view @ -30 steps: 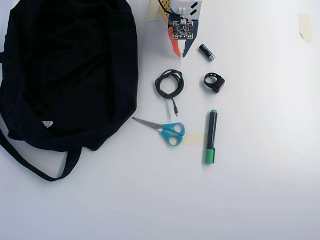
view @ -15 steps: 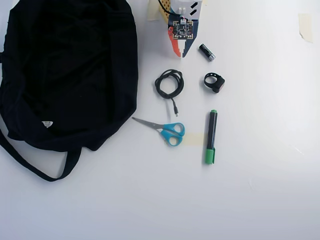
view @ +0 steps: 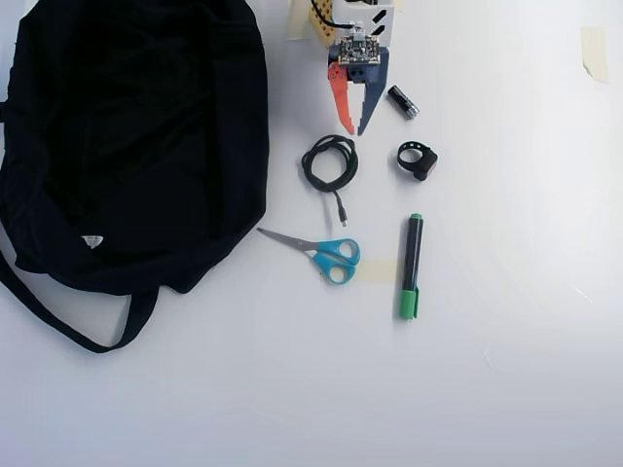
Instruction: Put the cable into the black bag
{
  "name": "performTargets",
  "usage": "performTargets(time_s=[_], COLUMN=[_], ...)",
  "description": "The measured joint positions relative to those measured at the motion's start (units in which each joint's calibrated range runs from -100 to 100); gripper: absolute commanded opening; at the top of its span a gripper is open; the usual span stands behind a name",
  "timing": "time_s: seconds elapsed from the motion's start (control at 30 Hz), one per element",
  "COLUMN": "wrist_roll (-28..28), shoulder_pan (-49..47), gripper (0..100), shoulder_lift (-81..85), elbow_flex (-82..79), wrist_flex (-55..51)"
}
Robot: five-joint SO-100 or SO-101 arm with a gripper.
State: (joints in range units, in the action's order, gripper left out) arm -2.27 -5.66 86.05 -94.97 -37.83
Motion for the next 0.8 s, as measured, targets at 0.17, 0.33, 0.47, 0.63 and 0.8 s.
performTargets(time_s=[0.17,0.33,0.47,0.63,0.8], wrist_roll=[0.0,0.0,0.0,0.0,0.0], shoulder_pan=[-1.5,-1.6,-1.6,-1.5,0.1], gripper=[2,2,2,2,2], shoulder_lift=[-11.9,-25.2,-36.9,-50.6,-63.0], elbow_flex=[3.5,8.6,15.3,29.2,44.9], wrist_flex=[20.4,43.9,57.3,61.6,61.6])
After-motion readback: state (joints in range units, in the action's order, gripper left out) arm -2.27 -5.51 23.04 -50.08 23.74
